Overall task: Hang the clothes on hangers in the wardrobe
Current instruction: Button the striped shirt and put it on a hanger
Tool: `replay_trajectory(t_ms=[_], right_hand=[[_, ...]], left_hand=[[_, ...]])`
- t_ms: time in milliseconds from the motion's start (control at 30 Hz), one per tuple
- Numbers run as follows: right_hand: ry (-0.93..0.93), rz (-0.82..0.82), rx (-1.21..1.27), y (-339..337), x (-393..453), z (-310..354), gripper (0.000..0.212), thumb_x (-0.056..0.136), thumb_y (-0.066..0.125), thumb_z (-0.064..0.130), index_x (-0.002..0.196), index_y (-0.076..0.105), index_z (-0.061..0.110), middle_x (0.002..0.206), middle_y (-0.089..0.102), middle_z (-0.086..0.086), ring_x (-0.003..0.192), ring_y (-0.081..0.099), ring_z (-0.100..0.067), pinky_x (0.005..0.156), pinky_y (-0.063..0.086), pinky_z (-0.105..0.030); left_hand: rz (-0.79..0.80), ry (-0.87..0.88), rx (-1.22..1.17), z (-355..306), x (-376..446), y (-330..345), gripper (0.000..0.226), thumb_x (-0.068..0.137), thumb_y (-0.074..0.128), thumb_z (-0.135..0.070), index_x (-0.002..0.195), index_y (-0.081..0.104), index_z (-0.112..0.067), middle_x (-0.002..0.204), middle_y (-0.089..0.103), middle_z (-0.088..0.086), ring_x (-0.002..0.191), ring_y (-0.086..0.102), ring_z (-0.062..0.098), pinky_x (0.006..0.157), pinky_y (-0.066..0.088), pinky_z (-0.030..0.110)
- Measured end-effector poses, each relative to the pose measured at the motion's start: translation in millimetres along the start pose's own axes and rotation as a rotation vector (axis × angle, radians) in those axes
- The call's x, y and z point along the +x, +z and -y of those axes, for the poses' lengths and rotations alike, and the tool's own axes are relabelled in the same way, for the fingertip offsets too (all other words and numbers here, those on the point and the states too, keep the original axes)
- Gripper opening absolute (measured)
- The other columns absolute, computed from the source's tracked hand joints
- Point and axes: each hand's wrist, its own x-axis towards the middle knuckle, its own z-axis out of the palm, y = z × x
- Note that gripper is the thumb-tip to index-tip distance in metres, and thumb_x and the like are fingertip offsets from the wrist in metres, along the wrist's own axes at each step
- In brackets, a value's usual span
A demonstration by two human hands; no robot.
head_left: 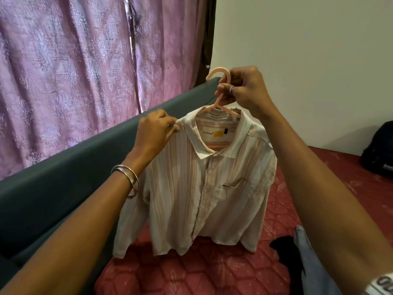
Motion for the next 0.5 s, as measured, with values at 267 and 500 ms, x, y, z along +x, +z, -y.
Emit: replay_trajectory(t_ms=[267,500], right_hand=[[0.001,0.162,-0.076,-12,-7,-6,0.011,0.091,0.060,0.000,0.100,0.064,-0.004,0.086,0.071,-0.014,0.076,0.073,-0.020,0.067,0.060,-0.032],[-0.064,0.133,0.100,17,-3,7,0.011,0.086,0.066,-0.002,0.095,0.065,-0.009,0.083,0.070,-0.022,0.071,0.073,-0.028,0.062,0.060,-0.038]], left_hand=[[-0.047,-0.147,-0.228,0,11,-12,0.015,0.089,0.057,-0.017,0.086,0.072,-0.016,0.074,0.071,0.000,0.066,0.067,0.016,0.064,0.057,0.037],[0.159,-0.093,-0.443,-44,13,-22,0.033,0.090,0.061,-0.029,0.121,0.063,-0.021,0.098,0.069,-0.007,0.081,0.064,-0.001,0.073,0.053,0.019]])
